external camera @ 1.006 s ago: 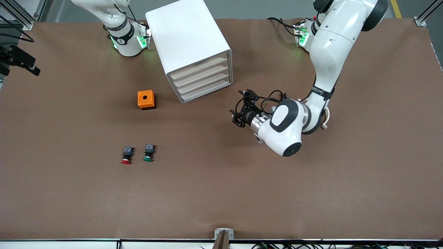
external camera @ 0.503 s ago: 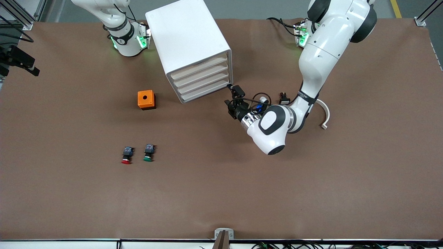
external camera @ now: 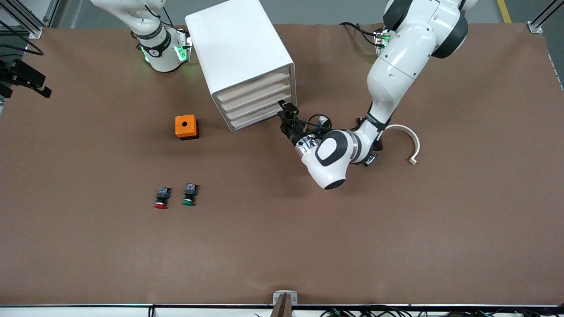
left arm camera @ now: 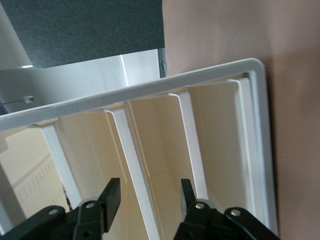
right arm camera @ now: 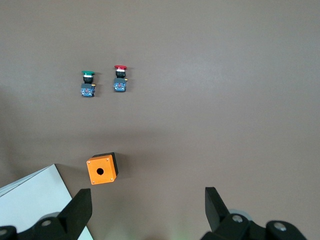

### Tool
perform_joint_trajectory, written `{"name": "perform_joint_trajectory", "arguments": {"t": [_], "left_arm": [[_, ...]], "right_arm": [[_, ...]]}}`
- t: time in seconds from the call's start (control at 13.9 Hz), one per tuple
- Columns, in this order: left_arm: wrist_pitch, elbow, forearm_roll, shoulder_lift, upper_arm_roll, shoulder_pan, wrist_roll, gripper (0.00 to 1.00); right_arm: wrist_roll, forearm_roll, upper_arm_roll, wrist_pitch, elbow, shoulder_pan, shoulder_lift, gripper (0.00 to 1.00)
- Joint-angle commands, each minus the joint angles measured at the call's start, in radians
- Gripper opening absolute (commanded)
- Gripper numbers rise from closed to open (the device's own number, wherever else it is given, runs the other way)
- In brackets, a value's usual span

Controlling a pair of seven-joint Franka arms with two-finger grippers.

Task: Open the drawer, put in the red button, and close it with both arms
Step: 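Reach the left gripper to the cabinet's top drawer front and grip it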

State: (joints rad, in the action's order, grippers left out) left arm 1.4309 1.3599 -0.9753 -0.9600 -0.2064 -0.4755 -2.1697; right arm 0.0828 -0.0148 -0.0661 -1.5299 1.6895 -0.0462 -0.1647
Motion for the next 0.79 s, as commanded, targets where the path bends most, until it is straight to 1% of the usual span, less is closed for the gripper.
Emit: {"name": "perform_joint_trajectory", "arguments": {"t": [0.0, 0.14, 0.36, 0.5, 0.72], "left_arm": [[-0.03, -0.001, -0.046, -0.009, 0.001, -0.024, -0.031, 0.54], [-0.033, 0.001, -0.049, -0.009, 0.001, -0.041, -0.064, 0.53], [-0.033, 0.001, -0.051, -0.009, 0.001, -0.075, -0.088, 0.46], [-0.039, 0.001, -0.049, -0.009, 0.001, -0.098, -0.107, 0.36], [-0.079, 0.008, -0.051, -0.01, -0.001, -0.118, -0.119, 0.24]], "right_arm": [[0.002, 0.006, 0.003, 0.007, -0.01, -0.008, 0.013, 1.0], [-0.003, 0.006, 0.003, 0.005, -0.01, -0.008, 0.013, 1.0], [0.002, 0.004, 0.005, 0.007, -0.013, 0.003, 0.014, 1.0], [0.002, 0.006, 0.005, 0.005, -0.013, 0.011, 0.016, 1.0], [0.002, 0.006, 0.005, 0.002, -0.013, 0.014, 0.016, 1.0]]}}
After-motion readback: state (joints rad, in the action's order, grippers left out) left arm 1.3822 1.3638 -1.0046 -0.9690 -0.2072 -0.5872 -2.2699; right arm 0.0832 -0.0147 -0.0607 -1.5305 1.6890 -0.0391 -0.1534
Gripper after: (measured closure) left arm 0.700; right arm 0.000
